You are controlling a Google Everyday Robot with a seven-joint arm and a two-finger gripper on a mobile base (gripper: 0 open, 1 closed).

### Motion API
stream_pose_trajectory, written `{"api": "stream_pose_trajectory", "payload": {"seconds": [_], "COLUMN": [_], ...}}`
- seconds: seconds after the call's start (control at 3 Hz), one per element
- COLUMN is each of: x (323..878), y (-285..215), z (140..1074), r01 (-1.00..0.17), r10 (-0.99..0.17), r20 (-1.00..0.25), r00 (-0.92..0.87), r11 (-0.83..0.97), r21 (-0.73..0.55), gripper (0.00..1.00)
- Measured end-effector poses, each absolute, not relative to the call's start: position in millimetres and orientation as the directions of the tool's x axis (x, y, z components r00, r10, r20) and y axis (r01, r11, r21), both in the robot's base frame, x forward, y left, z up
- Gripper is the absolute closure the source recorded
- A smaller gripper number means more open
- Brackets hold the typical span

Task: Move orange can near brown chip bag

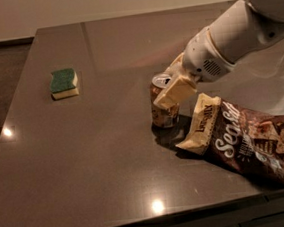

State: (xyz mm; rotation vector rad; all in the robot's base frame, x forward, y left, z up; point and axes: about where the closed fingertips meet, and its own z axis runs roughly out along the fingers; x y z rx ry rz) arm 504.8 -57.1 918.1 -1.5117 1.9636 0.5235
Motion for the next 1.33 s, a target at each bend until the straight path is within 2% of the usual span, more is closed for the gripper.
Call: {"api": "stream_pose_trajectory", "payload": {"seconds": [0.67,1.0,1.33], "x": [506,505,505], "y": [-88,-86,-85], "z": [911,911,912], "r01": [-0.937,-0.938,-0.939], "r10": [-0.715,-0.716,-0.717], "r20": [-0.664,-0.664,-0.663], "r00": [-0.22,-0.217,-0.214], "r11": [0.344,0.341,0.338], "r21": [-0.06,-0.061,-0.062], "gripper": [0.36,0.12,0.0]}}
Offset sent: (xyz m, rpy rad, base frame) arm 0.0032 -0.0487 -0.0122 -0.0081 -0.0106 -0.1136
